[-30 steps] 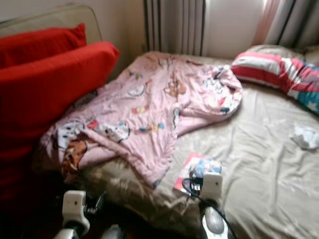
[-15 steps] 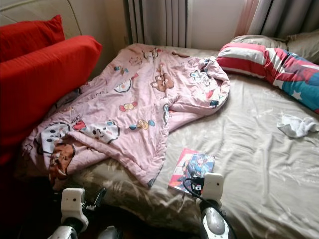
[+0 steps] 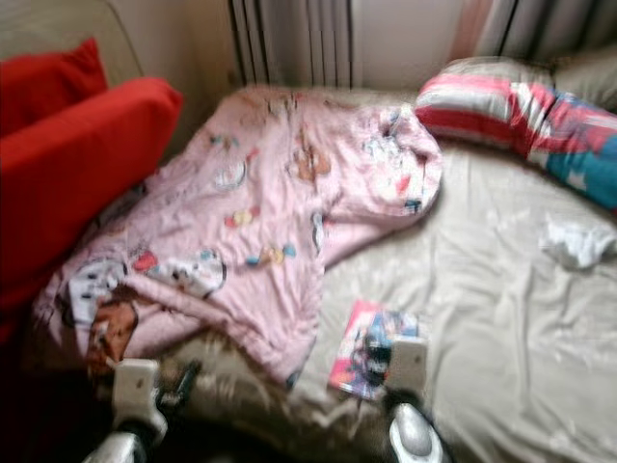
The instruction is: Clean up the room
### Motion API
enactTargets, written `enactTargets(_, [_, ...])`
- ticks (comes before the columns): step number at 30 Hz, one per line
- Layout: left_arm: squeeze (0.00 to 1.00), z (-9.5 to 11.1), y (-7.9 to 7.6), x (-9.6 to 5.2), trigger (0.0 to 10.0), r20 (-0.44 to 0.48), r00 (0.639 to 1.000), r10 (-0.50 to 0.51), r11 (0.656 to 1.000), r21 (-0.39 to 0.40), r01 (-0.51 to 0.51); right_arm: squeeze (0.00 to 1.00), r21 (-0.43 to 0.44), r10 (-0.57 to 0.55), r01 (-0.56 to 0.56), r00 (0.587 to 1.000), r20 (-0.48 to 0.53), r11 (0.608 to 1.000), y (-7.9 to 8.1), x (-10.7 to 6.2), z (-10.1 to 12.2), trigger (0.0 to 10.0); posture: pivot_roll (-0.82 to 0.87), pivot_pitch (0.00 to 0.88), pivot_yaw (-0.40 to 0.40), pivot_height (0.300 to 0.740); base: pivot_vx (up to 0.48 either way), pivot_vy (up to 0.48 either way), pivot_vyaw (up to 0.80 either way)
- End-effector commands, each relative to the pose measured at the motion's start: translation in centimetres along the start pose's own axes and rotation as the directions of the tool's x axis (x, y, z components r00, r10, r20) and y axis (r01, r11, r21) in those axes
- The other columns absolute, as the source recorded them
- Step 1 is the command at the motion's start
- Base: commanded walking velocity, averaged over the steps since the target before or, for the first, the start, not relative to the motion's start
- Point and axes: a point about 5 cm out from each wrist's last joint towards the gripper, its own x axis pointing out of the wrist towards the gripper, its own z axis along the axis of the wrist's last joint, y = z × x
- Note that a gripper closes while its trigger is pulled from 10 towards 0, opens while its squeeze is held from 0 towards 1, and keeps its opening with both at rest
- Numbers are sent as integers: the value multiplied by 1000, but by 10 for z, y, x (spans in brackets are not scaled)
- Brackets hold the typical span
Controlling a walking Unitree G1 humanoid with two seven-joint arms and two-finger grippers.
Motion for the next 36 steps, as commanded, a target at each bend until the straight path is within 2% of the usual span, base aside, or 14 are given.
enactTargets(1, [0, -4, 8, -5, 10000, -22, 1000, 18, 1000, 12, -18, 0, 14, 28, -27, 1000, -12, 1000, 12, -1, -3, 10000, 18, 142, 58, 623, 0, 0, 0])
enactTargets(12, [0, -4, 7, -7, 10000, -28, 1000, -3, 1000, 18, 3, 0, 23, 18, -17, 999, -32, 1000, 12, -2, -7, 10000, 27, 144, 65, 623, 0, 0, 0])
enactTargets(19, [0, -1, 13, -10, 10000, -31, 999, -8, 999, 38, 9, 0, 74, -9, 15, 997, -78, 997, 9, 1, -11, 10000, 50, 167, 77, 623, 0, 0, 0])
enactTargets(21, [0, 2, 15, -9, 10000, -27, 1000, -12, 999, 46, 13, 0, 76, -12, 18, 996, -85, 997, 8, 4, -10, 10000, 56, 181, 84, 623, 0, 0, 0])
enactTargets(22, [0, 5, 19, -8, 10000, -24, 1000, -18, 996, 82, 19, 0, 71, -11, 18, 995, -95, 997, 8, 7, -9, 10000, 63, 194, 88, 623, 0, 0, 0])
enactTargets(25, [0, 9, 30, -2, 10000, -17, 1000, 5, 995, 97, -3, 0, 47, -15, 21, 993, -115, 999, 9, 11, -6, 10000, 70, 212, 97, 623, 0, 0, 0])
enactTargets(27, [0, 12, 32, 0, 10000, -10, 1000, 6, 995, 99, -5, 0, 44, -18, 24, 993, -121, 999, 9, 13, -5, 10000, 72, 220, 98, 623, 0, 0, 0])
enactTargets(31, [0, 14, 31, 3, 10000, -3, 1000, 6, 995, 99, -6, 0, 61, -36, 41, 995, -93, 997, 6, 14, -1, 10000, 65, 220, 98, 591, 0, 0, 0])
enactTargets(36, [0, 15, 27, 6, 10000, 2, 1000, -1, 995, 95, 1, 0, 72, -36, 41, 997, -70, 997, 5, 15, 3, 10000, 61, 228, 95, 591, 0, 0, 0])
